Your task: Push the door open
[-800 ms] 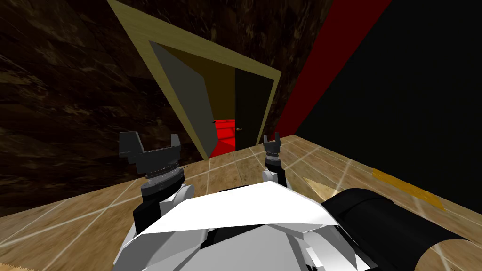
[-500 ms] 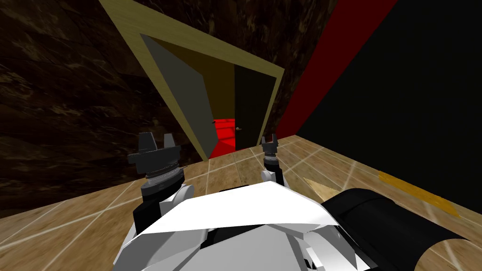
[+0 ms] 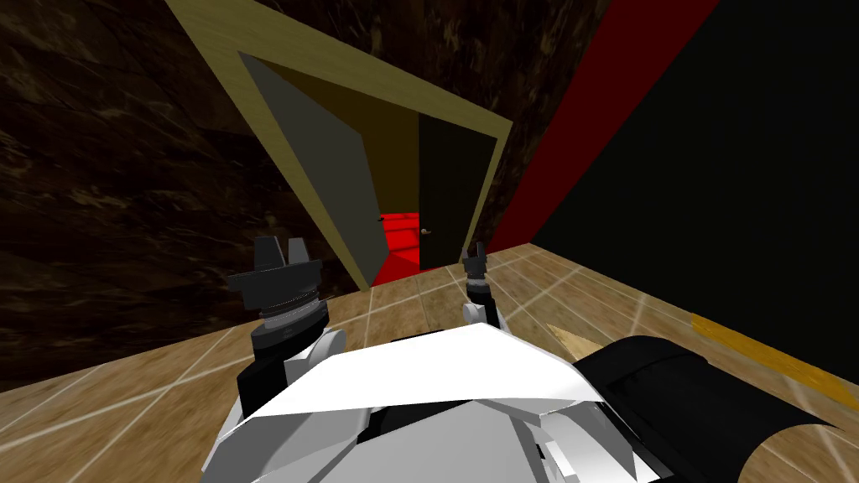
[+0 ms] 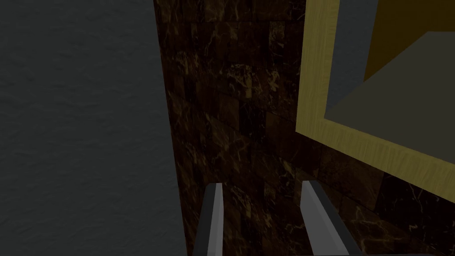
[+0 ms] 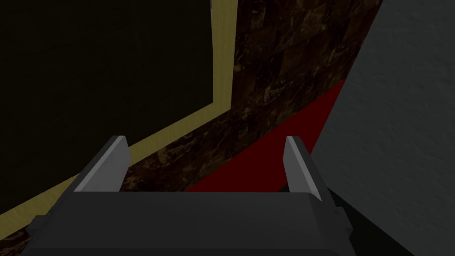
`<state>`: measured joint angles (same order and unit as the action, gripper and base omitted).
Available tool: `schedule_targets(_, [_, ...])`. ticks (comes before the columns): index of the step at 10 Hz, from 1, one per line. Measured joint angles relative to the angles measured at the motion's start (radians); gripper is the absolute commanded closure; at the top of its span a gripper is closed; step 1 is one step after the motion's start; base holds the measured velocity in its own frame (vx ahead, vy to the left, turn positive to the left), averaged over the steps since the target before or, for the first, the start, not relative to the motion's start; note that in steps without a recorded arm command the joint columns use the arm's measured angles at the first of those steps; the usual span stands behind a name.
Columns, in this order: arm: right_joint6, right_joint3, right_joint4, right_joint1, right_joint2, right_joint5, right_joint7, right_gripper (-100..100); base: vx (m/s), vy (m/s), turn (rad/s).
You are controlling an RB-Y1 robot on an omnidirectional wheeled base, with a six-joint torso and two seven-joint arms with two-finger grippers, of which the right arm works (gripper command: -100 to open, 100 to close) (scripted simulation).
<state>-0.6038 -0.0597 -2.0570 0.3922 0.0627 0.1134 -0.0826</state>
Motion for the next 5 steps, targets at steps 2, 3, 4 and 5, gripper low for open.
schedule_targets(2, [-0.005,0.002,0.040,-0.014,0.007,-0.001,0.003,-100,0.095,-0.014,0.016])
schedule_targets(3, [-0.007,-0.001,0.063,-0.024,0.004,-0.005,0.007,-100,0.091,-0.020,0.022])
schedule_targets(4, [-0.003,0.000,0.081,-0.034,0.006,-0.006,0.011,-100,0.094,-0.034,0.024])
schedule_targets(5, [-0.007,-0.002,0.107,-0.042,0.006,-0.008,0.014,-100,0.101,-0.024,0.028])
